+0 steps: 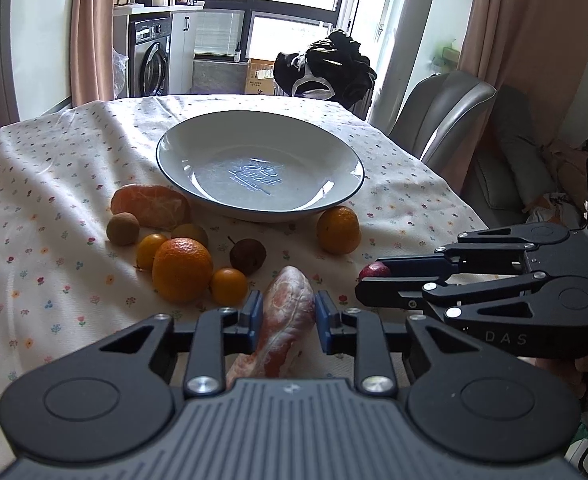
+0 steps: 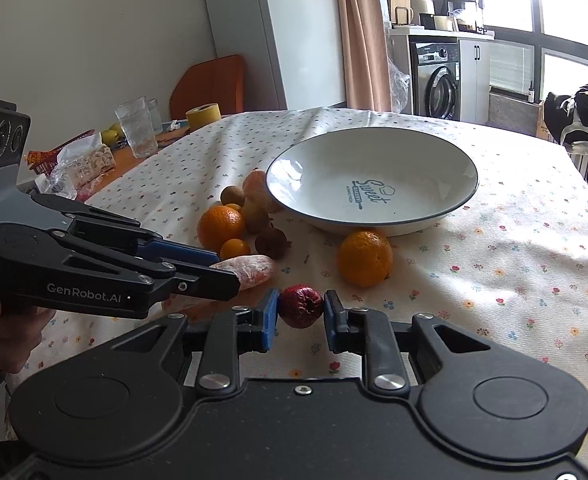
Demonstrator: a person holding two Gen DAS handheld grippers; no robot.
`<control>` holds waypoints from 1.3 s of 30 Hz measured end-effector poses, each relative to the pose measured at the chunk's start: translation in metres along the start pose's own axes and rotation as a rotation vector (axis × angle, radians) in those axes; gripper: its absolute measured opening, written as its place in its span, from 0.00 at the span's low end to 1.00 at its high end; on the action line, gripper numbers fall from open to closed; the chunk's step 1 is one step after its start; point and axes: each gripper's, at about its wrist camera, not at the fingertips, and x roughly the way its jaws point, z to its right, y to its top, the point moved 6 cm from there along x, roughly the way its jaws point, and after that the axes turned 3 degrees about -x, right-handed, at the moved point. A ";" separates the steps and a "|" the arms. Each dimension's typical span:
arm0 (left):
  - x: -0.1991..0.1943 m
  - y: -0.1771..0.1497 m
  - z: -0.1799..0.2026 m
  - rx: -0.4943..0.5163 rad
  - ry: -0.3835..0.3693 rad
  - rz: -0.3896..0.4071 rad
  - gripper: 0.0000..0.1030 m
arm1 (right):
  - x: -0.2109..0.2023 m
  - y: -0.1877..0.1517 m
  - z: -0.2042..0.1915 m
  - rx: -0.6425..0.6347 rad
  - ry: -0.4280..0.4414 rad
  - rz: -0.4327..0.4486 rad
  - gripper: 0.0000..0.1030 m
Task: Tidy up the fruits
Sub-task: 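Grasp the bagged pink grapefruit with the left tool while the right tool holds the red fruit, then carry both fruits over the white bowl and open both tools to drop them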
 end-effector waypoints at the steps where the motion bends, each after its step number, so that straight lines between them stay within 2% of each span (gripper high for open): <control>1: 0.000 0.000 -0.001 -0.001 -0.003 0.000 0.25 | 0.005 0.000 0.000 0.005 0.006 -0.007 0.22; 14: 0.000 0.001 -0.006 -0.002 -0.022 -0.005 0.26 | 0.034 0.005 -0.004 0.008 0.059 -0.043 0.22; 19: 0.000 -0.004 -0.004 0.036 -0.013 -0.012 0.29 | 0.035 0.007 -0.003 0.017 0.065 -0.043 0.22; 25: 0.013 -0.010 -0.012 0.019 0.020 -0.039 0.29 | 0.034 0.010 -0.007 0.013 0.077 -0.035 0.22; 33: 0.008 -0.007 -0.015 0.008 0.031 -0.014 0.20 | 0.031 0.013 -0.010 0.000 0.079 -0.027 0.22; 39: -0.005 0.001 -0.012 0.007 0.042 0.022 0.19 | 0.021 0.019 -0.009 -0.008 0.068 -0.003 0.22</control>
